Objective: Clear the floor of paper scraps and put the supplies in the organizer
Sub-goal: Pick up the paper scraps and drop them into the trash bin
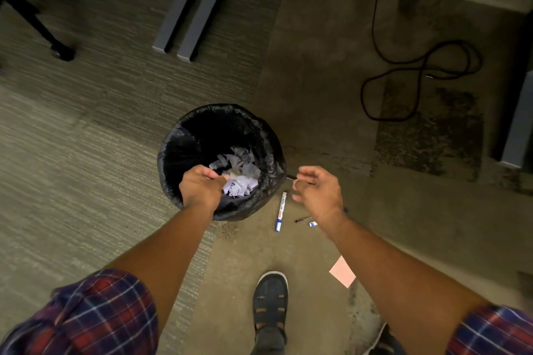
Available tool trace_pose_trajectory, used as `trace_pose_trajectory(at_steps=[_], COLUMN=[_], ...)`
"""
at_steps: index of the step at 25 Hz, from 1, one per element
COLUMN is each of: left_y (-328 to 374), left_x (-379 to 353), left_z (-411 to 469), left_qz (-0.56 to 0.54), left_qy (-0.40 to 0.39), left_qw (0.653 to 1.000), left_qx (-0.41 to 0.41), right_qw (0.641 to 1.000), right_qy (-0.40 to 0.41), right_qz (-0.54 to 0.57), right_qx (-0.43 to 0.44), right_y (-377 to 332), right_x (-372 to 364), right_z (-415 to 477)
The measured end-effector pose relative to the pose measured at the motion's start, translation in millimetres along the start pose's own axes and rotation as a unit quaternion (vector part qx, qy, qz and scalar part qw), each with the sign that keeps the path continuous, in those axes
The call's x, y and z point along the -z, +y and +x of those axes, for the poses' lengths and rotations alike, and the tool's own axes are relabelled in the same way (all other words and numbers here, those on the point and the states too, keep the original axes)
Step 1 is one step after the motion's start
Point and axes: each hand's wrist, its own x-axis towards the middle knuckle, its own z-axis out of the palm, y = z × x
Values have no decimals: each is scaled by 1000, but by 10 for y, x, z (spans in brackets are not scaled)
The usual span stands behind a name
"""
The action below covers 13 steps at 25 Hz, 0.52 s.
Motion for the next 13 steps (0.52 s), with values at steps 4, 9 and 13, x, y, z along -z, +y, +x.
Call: trace_pose_trajectory(at_steps=[4,9,13], left_y=[31,249,376], left_x=[-98,-333,-697], left_z=[-35,-376,-763], left_qz=[27,30,-22], left_qy=[6,17,24], left_qw=[999,990,967], left_qx=[-15,-134,-254], right_qw=[1000,998,995], right_qy=[26,60,99], right_qz=[13,24,0], right_qx=[-5,-14,-30], right_y=[128,332,613], right_x=[379,972,1558], right_z=[40,88,146])
